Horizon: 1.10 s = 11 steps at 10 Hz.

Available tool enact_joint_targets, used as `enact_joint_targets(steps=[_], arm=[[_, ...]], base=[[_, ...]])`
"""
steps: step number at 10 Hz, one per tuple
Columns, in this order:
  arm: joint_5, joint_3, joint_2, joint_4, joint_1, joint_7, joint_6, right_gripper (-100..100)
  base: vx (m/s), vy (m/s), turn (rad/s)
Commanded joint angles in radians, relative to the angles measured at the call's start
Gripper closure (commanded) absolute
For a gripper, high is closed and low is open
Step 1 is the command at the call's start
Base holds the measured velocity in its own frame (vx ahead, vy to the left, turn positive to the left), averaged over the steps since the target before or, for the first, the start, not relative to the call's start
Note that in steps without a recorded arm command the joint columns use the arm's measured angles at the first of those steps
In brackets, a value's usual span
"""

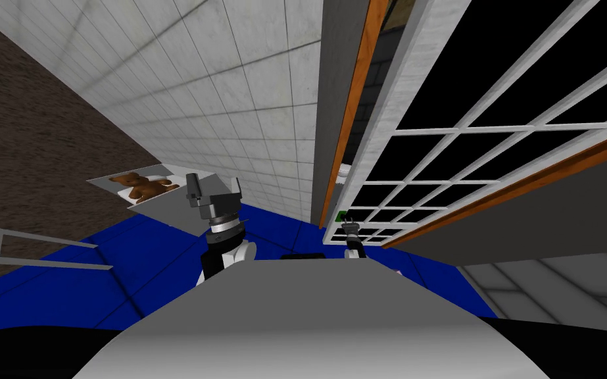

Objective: Pull the door open

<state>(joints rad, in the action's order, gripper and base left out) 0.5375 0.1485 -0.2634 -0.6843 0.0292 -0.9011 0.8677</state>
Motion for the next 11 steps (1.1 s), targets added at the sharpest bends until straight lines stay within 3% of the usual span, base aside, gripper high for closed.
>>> enact_joint_targets(steps=[1, 2, 4, 11], arm=[[-0.001, 0.025, 0.018, -0.002, 0.016, -0.034, 0.011, -100], [0.016, 0.034, 0.017, -0.005, 0.015, -0.074, 0.011, -100], [0.016, 0.034, 0.017, -0.005, 0.015, -0.075, 0.011, -100], [0.093, 0.074, 0.014, -0.016, 0.010, -0.262, 0.011, -100]], base=[[-0.038, -0.012, 0.036], [-0.047, 0.001, 0.063], [-0.024, -0.011, 0.007], [-0.049, -0.016, 0.054]])
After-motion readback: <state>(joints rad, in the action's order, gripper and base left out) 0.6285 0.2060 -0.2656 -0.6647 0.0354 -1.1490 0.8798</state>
